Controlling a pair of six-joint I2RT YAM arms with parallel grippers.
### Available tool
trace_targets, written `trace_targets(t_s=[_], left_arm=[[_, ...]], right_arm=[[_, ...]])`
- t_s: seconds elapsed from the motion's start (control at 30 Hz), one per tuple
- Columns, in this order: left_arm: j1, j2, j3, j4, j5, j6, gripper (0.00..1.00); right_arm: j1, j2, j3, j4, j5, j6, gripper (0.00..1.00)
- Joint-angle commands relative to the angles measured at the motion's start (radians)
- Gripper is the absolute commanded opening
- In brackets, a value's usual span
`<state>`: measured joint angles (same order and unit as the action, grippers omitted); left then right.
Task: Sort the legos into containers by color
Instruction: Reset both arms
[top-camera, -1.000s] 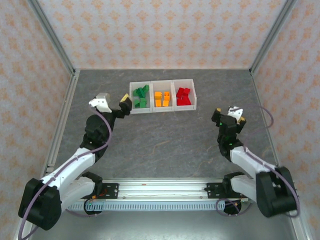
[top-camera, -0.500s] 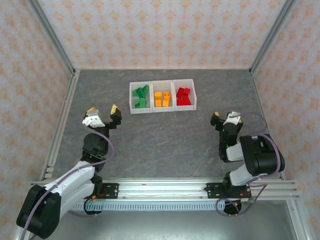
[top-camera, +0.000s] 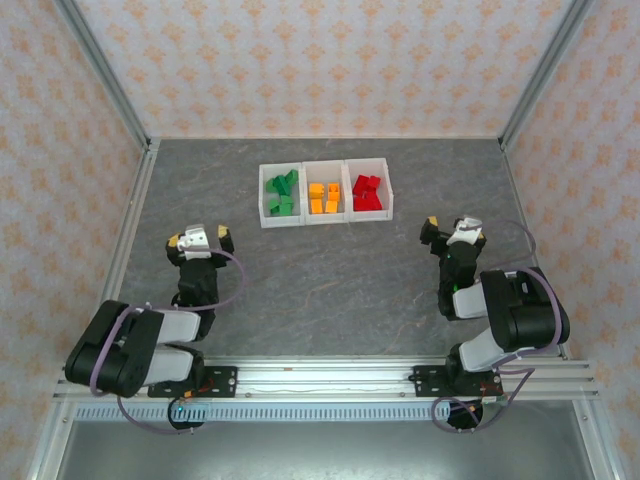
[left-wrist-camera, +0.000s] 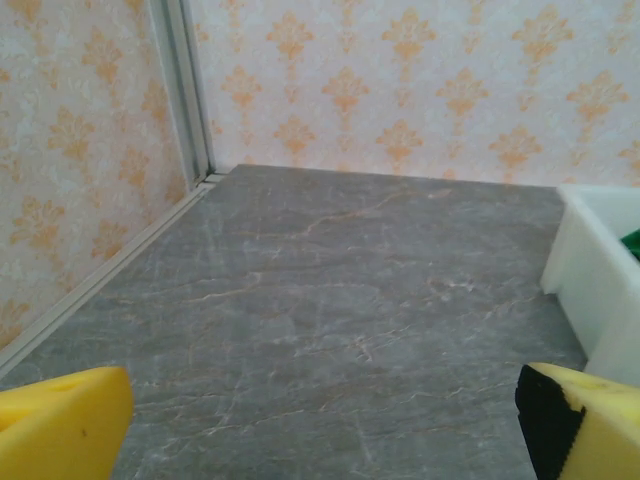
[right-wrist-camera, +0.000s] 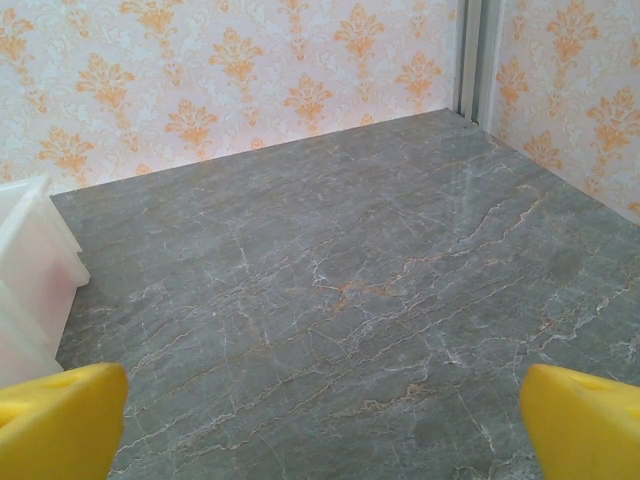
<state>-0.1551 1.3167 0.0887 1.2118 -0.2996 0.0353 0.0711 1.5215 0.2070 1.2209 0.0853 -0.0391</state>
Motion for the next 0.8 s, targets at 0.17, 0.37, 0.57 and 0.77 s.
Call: trace_targets(t_s=[0.17, 0.37, 0.57, 0.77], left_arm=[[0.109, 0.156, -0.018, 0.28, 0.157, -0.042, 1.0], [0.14, 0.224, 0.104, 0.163, 0.081, -0.087, 1.0], [0.117, 0.225, 0.099, 0.171, 0.021, -0.082, 0.99], [0.107, 0.227, 0.102, 0.171, 0.018, -0.069, 0.99]], right_arm=[[-0.005, 0.001, 0.014, 0.036, -0.003, -0.007, 1.0], [-0.005, 0.0, 0.015, 0.036, -0.003, -0.005, 1.0], [-0.006, 0.007, 0.022, 0.027, -0.005, -0.004, 1.0], [-0.025, 0.002, 0.026, 0.015, -0.047, 0.001, 1.0]])
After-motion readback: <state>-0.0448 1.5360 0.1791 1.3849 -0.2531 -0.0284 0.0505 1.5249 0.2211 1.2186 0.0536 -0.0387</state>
